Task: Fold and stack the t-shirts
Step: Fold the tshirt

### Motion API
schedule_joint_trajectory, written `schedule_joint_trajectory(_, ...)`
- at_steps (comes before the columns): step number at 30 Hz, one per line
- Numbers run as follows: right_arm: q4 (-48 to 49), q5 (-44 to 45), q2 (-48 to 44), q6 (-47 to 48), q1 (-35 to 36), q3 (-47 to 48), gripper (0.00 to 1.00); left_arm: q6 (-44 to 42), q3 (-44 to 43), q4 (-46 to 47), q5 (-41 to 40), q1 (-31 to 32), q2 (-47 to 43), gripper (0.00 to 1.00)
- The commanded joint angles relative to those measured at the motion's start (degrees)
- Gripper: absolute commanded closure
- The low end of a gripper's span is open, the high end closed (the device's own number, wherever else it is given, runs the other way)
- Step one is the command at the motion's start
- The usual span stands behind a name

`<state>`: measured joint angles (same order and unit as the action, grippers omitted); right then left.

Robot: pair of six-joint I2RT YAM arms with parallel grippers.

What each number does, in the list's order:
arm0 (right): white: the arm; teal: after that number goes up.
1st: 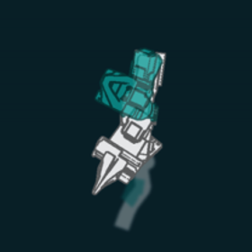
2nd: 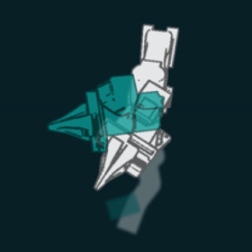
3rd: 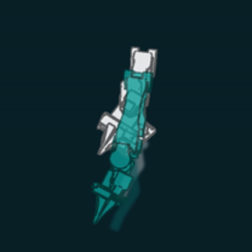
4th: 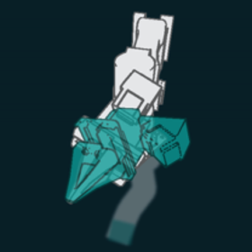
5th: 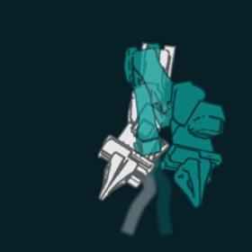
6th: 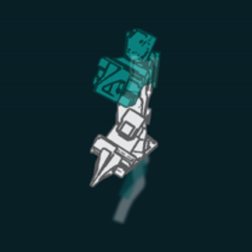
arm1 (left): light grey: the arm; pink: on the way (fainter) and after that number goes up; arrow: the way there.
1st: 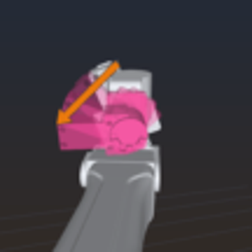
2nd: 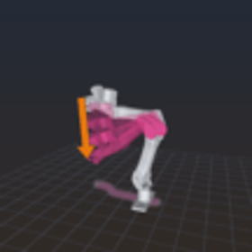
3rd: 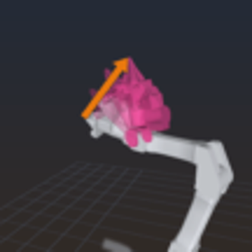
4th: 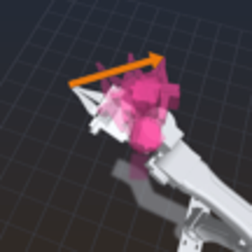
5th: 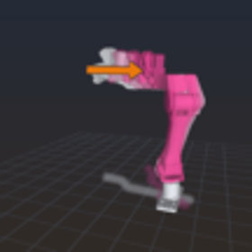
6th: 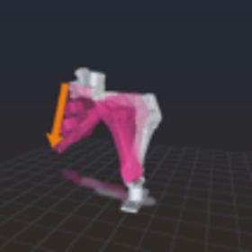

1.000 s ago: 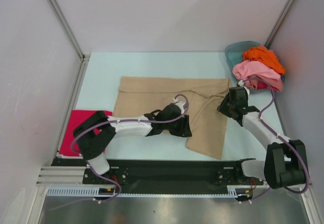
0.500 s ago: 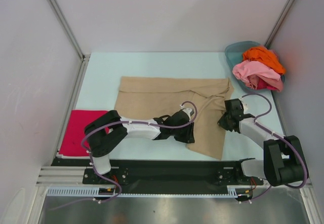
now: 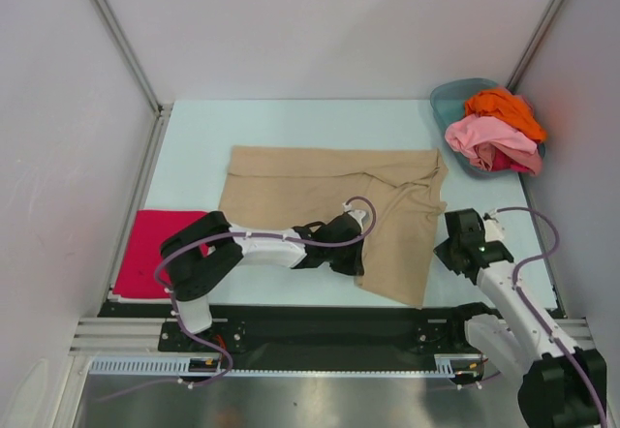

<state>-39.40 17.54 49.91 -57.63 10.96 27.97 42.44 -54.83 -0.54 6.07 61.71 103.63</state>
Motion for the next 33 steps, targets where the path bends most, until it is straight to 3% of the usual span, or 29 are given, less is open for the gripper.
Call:
schedule_joint_trajectory(1,-3.25,-0.56,-4.03,-0.04,-0.06,-0.63,1.00,-1.74,0.60,-3.76,-1.75,0.51,-3.61,0.98)
schedule_joint_trajectory(3,-0.70,-3.37,-5.61,7.06,0.11,0.24,1.00,-3.23,-0.72,-5.96,-2.63,0.51,-4.14,0.98)
schedule_joint_trajectory(6,5.90,-3.57,-4.57,11.74,0.73,0.07,0.89,-3.85,-1.16,-6.41,-2.73,0.51,-4.23,0.95)
schedule_joint_trajectory(9,7.57,-2.86,3.48,13.93,0.46,3.49,0.63,-4.03,-2.12,-6.15,-1.15,0.51,-3.18,0.96)
schedule_joint_trajectory(10,10.02,-3.04,5.62,14.90,0.46,5.07,0.50,-4.03,-2.12,-5.97,-0.80,0.51,-2.91,0.98)
schedule_joint_trajectory(12,11.97,-2.95,11.75,17.44,0.64,6.83,0.44,-3.50,-1.43,-5.09,-0.18,0.51,-3.00,0.98)
schedule_joint_trajectory(18,16.37,-1.99,21.71,19.57,3.36,12.20,0.46,-3.32,0.25,-4.30,0.00,0.60,-4.67,0.97)
schedule_joint_trajectory(20,15.84,0.37,22.42,18.26,4.06,12.73,0.56,-3.50,0.07,-4.30,0.17,0.60,-4.58,0.96)
schedule_joint_trajectory(21,16.10,0.82,22.25,17.82,4.76,12.38,0.67,-3.59,0.07,-4.30,0.44,0.60,-4.58,0.96)
schedule_joint_trajectory(22,17.32,1.00,22.16,17.03,4.86,12.03,0.69,-3.50,0.07,-4.04,0.53,0.60,-4.58,0.96)
schedule_joint_trajectory(31,22.78,2.85,32.78,15.00,3.98,10.27,0.65,-2.97,1.04,-3.33,0.62,1.04,-6.77,0.93)
schedule_joint_trajectory(33,19.83,3.37,35.85,12.99,3.46,10.96,0.63,-3.06,1.74,-3.42,0.00,1.04,-8.00,0.90)
